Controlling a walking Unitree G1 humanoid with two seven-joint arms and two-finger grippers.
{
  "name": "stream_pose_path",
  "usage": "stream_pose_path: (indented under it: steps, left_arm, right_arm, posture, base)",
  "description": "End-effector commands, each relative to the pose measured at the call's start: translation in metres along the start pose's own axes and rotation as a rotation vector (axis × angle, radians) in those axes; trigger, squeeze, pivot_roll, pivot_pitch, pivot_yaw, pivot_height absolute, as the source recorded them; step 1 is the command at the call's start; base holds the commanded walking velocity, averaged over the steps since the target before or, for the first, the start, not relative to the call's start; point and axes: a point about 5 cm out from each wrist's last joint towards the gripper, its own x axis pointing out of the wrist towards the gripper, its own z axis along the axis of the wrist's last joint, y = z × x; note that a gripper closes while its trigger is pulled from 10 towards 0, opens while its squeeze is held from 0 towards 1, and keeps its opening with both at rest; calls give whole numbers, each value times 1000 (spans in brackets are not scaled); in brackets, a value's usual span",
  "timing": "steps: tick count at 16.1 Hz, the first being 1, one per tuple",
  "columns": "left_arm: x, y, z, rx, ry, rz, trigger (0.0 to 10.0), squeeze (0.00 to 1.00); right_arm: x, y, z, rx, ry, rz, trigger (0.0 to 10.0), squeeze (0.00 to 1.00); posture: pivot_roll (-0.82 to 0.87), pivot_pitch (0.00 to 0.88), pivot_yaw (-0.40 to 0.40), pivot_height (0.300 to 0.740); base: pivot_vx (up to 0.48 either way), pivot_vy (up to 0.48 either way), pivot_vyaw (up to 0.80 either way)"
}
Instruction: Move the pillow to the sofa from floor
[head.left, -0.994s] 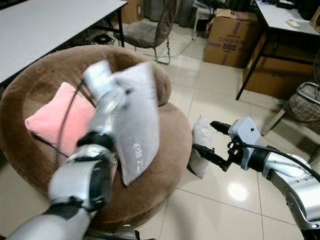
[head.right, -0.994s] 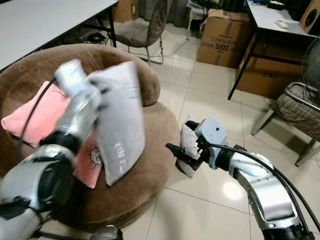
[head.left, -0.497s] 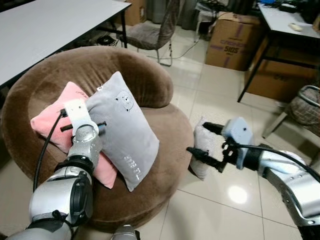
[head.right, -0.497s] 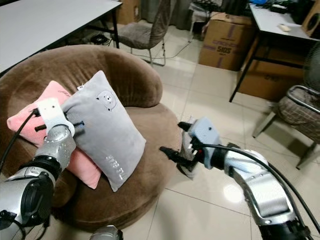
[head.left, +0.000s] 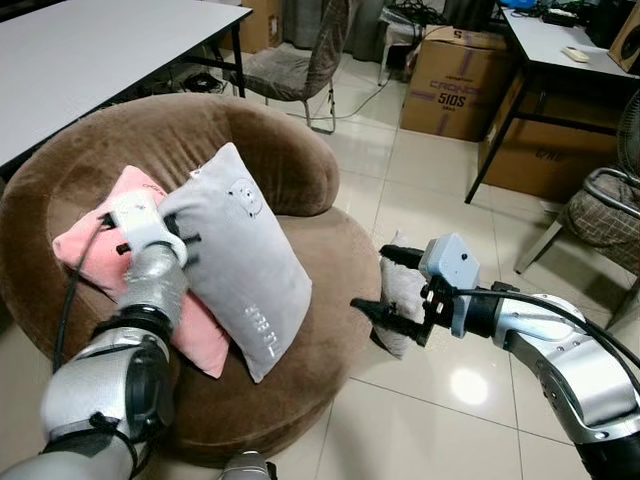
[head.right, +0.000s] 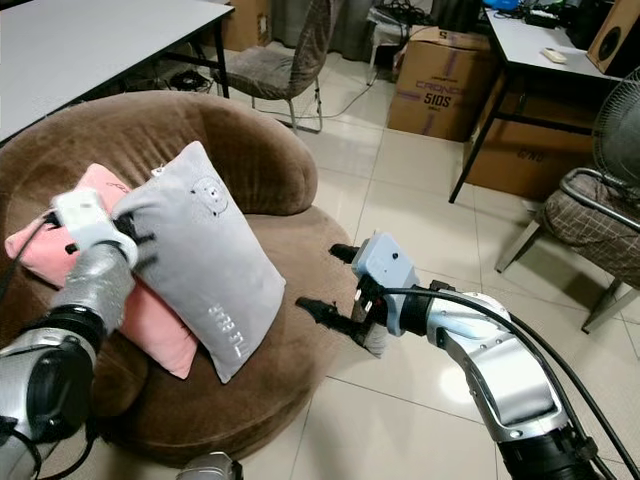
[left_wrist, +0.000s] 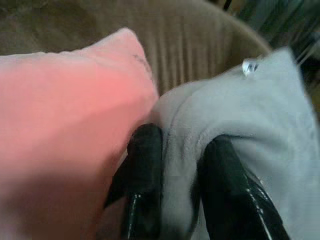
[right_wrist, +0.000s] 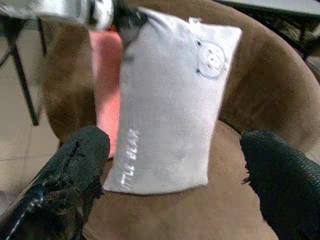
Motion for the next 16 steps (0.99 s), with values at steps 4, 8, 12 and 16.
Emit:
stream_pose_path:
  steps: [4,8,12,16]
  left_arm:
    - [-4,23,30,-80,-238,-57,10000,1000]
    - [-36,21,49,69,-415,-255,10000,1000]
    - [-86,9,42,231,-472,-330,10000,902]
    - [-116,-4,15,351,-420,-375,10000,839]
  right_arm:
    - [-3,-11,9,-20,-43,-80,10000,0]
    - [-3,-13,14,3,-100,-188,10000,0]
    - [-7,-21,7,113,-148,-522,10000,0]
    - [-10,-16,-13,198,-91,-705,10000,0]
  posture:
    - [60,0,-40,740]
    - [75,0,-47,740]
    - [91,0,-64,740]
    - [101,0,-65,740]
  base:
    - [0,0,0]
    - [0,0,0]
    - [0,-105,0]
    - [0,-465,0]
